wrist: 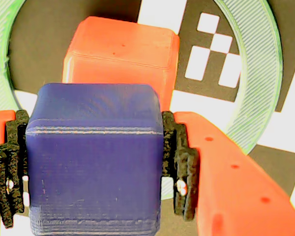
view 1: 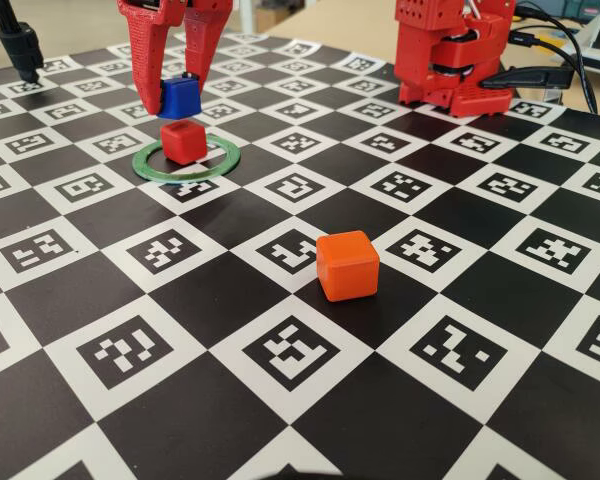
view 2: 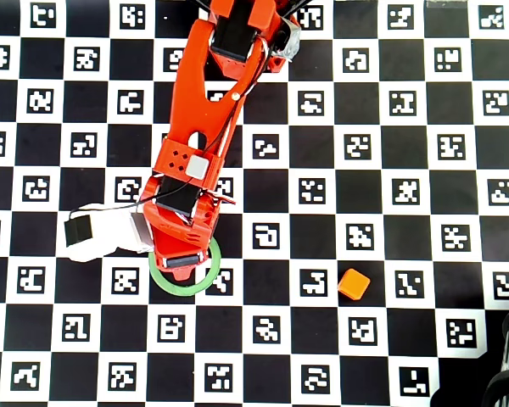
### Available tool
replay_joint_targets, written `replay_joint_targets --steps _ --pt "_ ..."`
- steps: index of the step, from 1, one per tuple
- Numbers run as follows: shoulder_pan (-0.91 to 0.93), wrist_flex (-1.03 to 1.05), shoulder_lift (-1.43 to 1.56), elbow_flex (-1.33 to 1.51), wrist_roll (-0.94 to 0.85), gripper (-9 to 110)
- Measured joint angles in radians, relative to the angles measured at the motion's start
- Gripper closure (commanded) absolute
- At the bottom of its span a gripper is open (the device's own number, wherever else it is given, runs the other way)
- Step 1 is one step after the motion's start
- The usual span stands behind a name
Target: Grab the red cube then put it in the green circle then put the blue cube on top and finally the orange cube on top
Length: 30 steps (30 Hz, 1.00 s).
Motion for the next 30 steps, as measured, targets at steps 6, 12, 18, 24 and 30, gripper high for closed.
replay_joint_targets --steps 6,12,18,24,30 --pt "0.0 0.0 0.0 0.0 0.029 98" --pt "0.0 0.0 0.0 0.0 0.041 98" --pt "0.0 0.0 0.0 0.0 0.041 98" --pt "0.0 0.0 0.0 0.0 0.041 98" --pt "0.0 -0.02 0.0 0.031 0.041 98"
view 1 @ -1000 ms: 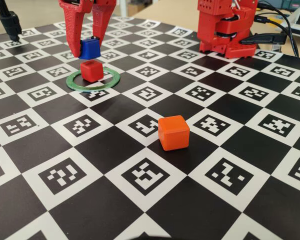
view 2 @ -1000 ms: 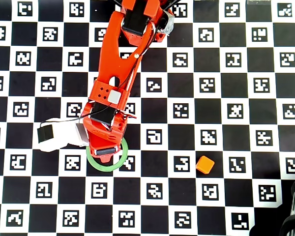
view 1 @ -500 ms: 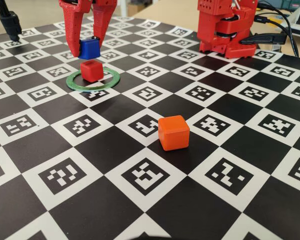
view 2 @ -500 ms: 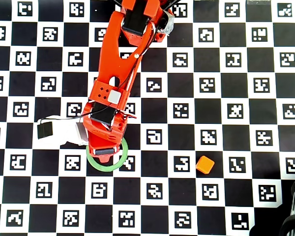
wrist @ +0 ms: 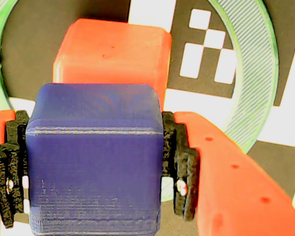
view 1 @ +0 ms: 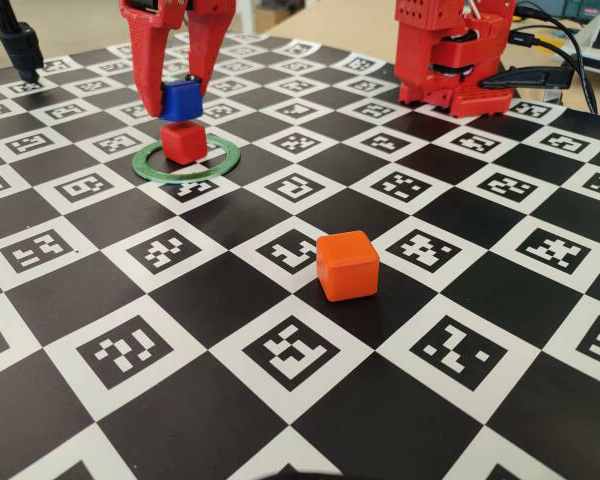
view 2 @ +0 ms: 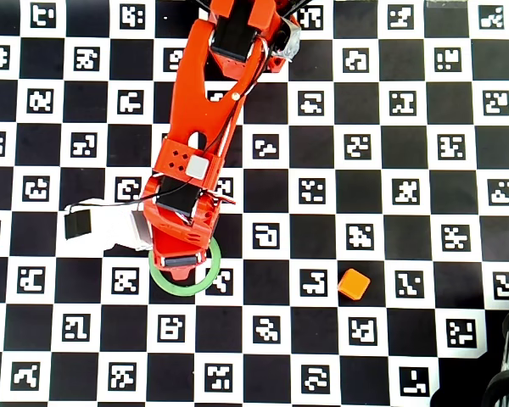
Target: Grab the red cube then put it in the green circle then put the blue cube on top and finally the orange cube on top
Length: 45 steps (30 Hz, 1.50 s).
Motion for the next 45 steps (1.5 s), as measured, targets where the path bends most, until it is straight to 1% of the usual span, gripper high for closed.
replay_joint_targets --steps 40,43,45 --pt "0.002 -0.035 0.002 0.028 0.009 98" --pt "0.006 -0.035 0.002 0.028 0.009 96" --pt "0.006 -0.035 0.002 0.028 0.009 92"
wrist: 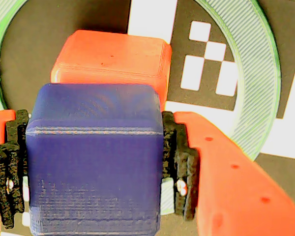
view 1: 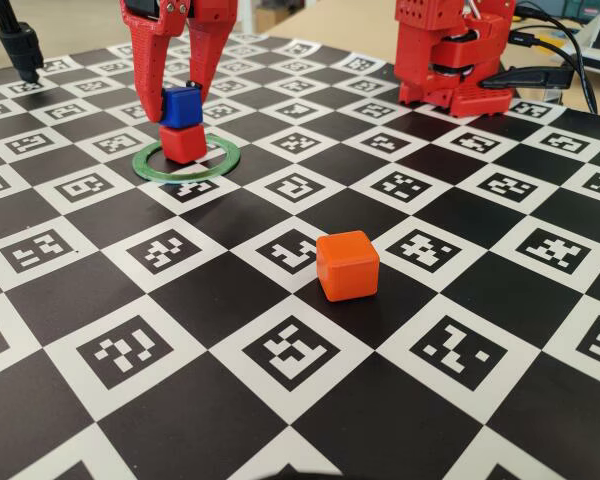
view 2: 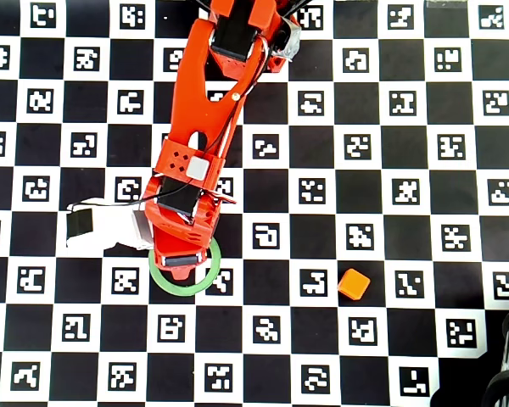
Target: Grab the red cube then put it in the green circle then put the blue cube on top and finally the orange cube on top
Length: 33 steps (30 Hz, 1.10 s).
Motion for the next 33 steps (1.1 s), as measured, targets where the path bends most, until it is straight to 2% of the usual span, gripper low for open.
replay_joint_targets --steps 18,33 --pt "0.006 0.0 0.0 0.015 0.009 65" --pt "0.008 0.0 0.0 0.015 0.018 62"
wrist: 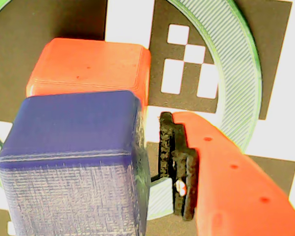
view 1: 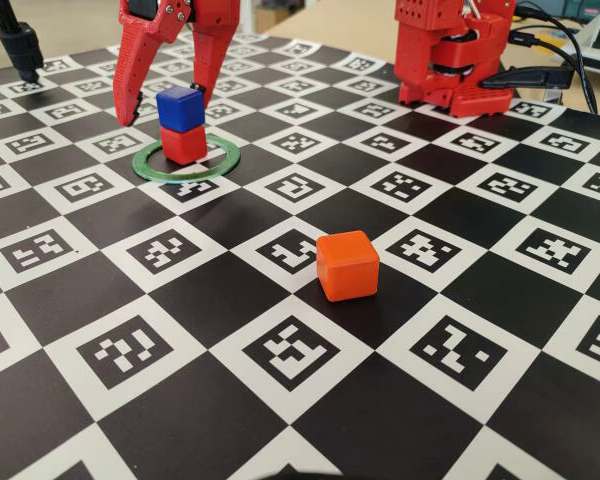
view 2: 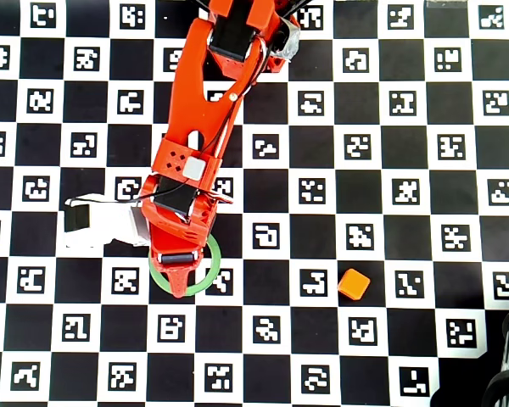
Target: Grab the red cube then put it in the green circle then put the blue cube on top and finally the orange cube on top
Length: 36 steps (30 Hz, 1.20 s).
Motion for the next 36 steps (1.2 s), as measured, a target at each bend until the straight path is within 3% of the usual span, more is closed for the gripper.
replay_joint_targets --steps 26,36 --pt "-0.003 0.244 0.259 0.002 0.04 62" --pt "-0.124 0.388 0.321 0.0 0.146 62"
